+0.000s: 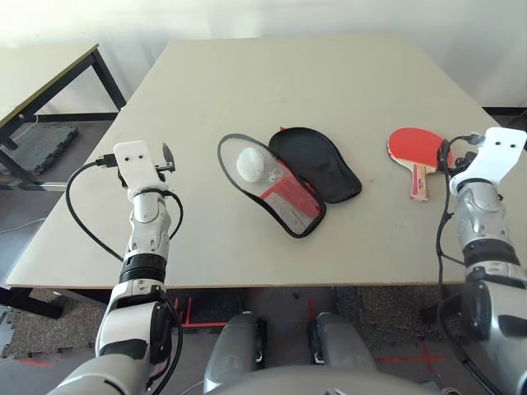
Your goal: Store the ping-pong paddle in its case and zip it.
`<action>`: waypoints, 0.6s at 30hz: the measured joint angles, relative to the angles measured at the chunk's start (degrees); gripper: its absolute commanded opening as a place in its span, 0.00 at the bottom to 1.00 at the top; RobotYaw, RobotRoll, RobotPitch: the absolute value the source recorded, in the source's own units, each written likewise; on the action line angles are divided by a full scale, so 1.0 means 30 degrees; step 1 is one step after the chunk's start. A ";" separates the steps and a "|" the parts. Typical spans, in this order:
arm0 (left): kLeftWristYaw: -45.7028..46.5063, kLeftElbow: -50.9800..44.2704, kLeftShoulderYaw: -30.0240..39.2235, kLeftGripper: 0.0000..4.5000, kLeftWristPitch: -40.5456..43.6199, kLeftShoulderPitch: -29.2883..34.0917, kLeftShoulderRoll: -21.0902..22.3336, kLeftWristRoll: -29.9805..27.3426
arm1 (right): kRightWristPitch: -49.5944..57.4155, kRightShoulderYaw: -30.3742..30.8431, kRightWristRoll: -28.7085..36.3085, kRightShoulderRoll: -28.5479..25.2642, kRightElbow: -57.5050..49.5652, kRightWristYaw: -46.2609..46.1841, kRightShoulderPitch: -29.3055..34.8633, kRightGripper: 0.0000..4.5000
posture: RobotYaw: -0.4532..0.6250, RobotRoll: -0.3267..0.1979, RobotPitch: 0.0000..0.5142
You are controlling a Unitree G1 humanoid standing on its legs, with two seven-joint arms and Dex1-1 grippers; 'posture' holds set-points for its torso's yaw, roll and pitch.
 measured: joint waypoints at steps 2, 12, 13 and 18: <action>0.0007 -0.0073 -0.0001 0.99 0.0059 0.0009 0.0000 0.0000 | -0.0019 0.0000 -0.0041 -0.0026 -0.0094 -0.0180 0.0022 1.00 | 0.48 0.62 0.06; -0.4241 -0.3358 -0.0257 0.99 0.1896 0.0364 0.1245 -0.1027 | 0.3971 0.0011 0.0805 -0.0125 -0.3210 0.0805 0.0015 1.00 | 0.48 0.62 0.09; -0.4991 -0.3826 -0.0325 0.99 0.2270 0.0364 0.1503 -0.1300 | 0.5110 0.0006 0.0959 -0.0123 -0.3661 0.0762 -0.0046 1.00 | 0.48 0.62 0.09; -0.9904 -0.6150 -0.1663 0.99 0.4491 0.0166 0.3509 -0.2325 | 1.2359 -0.0062 0.1729 -0.0121 -0.6367 -0.0146 -0.0629 1.00 | 0.47 0.62 0.09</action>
